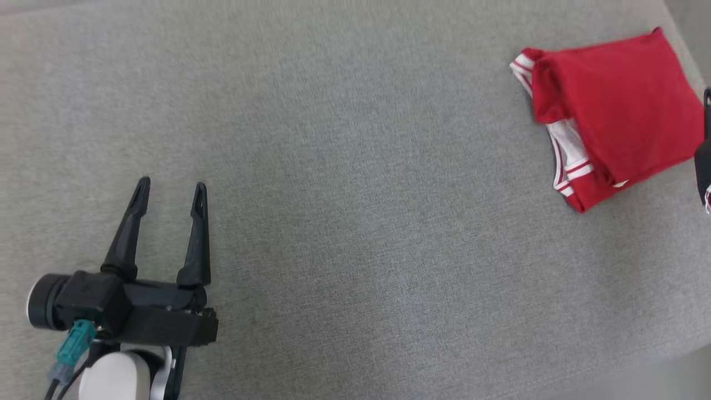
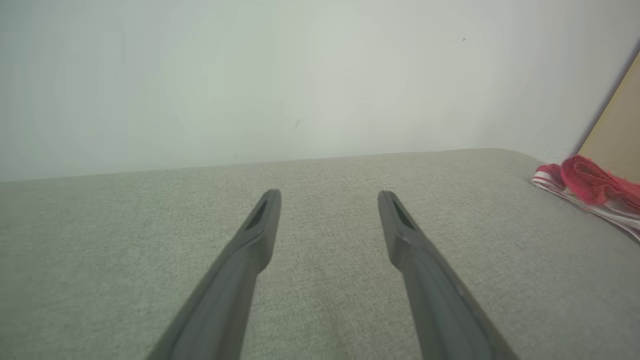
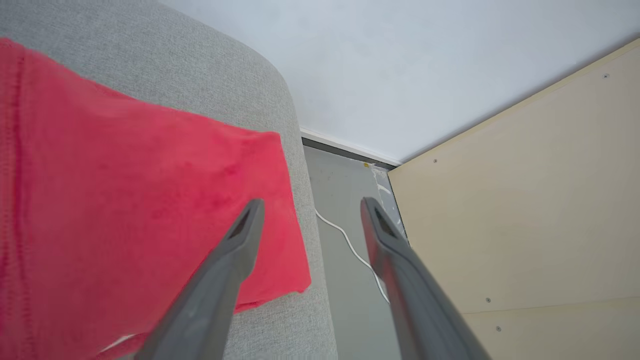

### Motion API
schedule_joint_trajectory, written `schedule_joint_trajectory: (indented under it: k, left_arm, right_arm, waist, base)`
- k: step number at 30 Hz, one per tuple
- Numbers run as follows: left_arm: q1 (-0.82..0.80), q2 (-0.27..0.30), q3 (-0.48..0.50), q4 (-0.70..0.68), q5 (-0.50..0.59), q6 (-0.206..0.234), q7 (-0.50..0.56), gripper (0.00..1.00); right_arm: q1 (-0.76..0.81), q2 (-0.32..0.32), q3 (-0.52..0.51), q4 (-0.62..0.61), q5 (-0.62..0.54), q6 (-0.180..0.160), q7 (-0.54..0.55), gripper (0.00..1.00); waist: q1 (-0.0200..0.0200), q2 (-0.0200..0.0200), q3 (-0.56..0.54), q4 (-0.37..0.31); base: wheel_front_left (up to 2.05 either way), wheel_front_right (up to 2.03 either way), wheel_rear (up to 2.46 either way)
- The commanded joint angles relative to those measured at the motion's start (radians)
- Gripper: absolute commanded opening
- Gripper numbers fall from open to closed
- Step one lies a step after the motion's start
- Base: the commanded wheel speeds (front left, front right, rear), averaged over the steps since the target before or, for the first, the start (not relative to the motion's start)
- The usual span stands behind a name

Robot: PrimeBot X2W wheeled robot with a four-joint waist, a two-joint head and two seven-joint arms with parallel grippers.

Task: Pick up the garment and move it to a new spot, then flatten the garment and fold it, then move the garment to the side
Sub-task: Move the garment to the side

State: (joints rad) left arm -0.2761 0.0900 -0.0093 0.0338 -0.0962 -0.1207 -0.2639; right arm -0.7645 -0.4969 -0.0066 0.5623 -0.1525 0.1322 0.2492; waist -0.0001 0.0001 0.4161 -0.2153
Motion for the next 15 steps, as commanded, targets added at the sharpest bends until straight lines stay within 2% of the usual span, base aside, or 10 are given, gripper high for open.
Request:
schedule_joint_trajectory:
  k: [1, 6, 15]
  left_arm:
    - [0.024, -0.002, 0.005, 0.01, -0.001, 0.001, 0.0, 1.0]
    - [0.072, -0.011, 0.018, 0.038, -0.011, 0.005, 0.0, 1.0]
    - [0.191, -0.026, 0.054, 0.086, -0.029, 0.037, 0.0, 1.0]
  right_arm:
    - [0.025, 0.009, -0.016, -0.005, -0.017, -0.003, 0.002, 1.0]
    - [0.086, 0.057, -0.043, -0.017, 0.014, -0.003, -0.019, 1.0]
    - [0.26, 0.167, -0.024, -0.114, 0.165, -0.003, -0.159, 1.0]
  waist:
    - [0.0001, -0.0001, -0.05, 0.018]
    - [0.0001, -0.0001, -0.144, 0.043]
    - [0.0001, -0.0001, -0.332, 0.099]
  base:
    - [0.0, 0.0, 0.0]
    - [0.0, 0.0, 0.0]
    - [0.0, 0.0, 0.0]
